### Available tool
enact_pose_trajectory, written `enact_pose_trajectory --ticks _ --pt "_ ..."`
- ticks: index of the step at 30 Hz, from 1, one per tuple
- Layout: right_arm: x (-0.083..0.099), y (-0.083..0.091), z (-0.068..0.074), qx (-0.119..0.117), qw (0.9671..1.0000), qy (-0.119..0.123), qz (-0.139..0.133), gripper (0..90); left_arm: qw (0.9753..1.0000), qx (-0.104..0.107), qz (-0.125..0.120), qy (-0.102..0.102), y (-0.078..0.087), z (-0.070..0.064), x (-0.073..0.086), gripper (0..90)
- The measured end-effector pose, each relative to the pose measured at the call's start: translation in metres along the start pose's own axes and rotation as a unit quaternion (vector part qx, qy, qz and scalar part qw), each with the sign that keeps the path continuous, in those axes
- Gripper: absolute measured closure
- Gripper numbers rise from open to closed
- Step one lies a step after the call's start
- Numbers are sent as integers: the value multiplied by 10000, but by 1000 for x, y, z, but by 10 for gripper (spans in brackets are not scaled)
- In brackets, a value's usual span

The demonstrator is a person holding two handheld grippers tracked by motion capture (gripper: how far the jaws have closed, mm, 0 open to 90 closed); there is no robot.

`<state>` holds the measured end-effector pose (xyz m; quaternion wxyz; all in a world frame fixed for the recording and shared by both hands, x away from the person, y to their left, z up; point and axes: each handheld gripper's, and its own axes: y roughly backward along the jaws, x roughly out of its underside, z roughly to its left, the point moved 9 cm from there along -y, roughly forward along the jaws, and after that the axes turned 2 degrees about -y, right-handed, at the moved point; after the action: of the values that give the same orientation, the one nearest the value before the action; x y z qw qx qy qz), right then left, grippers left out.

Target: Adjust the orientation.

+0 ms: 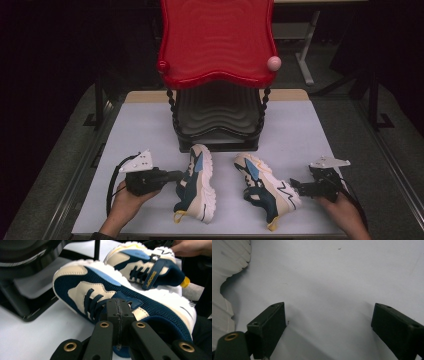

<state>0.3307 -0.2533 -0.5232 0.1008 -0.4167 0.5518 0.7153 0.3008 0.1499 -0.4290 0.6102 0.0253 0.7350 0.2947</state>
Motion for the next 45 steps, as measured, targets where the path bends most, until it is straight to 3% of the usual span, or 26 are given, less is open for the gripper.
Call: enact_pose_trajectory --ticks 11,26,45 --pt "0 0 0 0 10000 1 -1 115 9998 108 -118 -68 -15 -6 -15 900" --pt "0 0 0 -1 10000 0 -1 116 9994 279 -53 -205 -49 -16 -38 900" --pt "0 0 0 -3 10000 -2 -1 116 9985 429 142 -301 -97 -28 -48 900"
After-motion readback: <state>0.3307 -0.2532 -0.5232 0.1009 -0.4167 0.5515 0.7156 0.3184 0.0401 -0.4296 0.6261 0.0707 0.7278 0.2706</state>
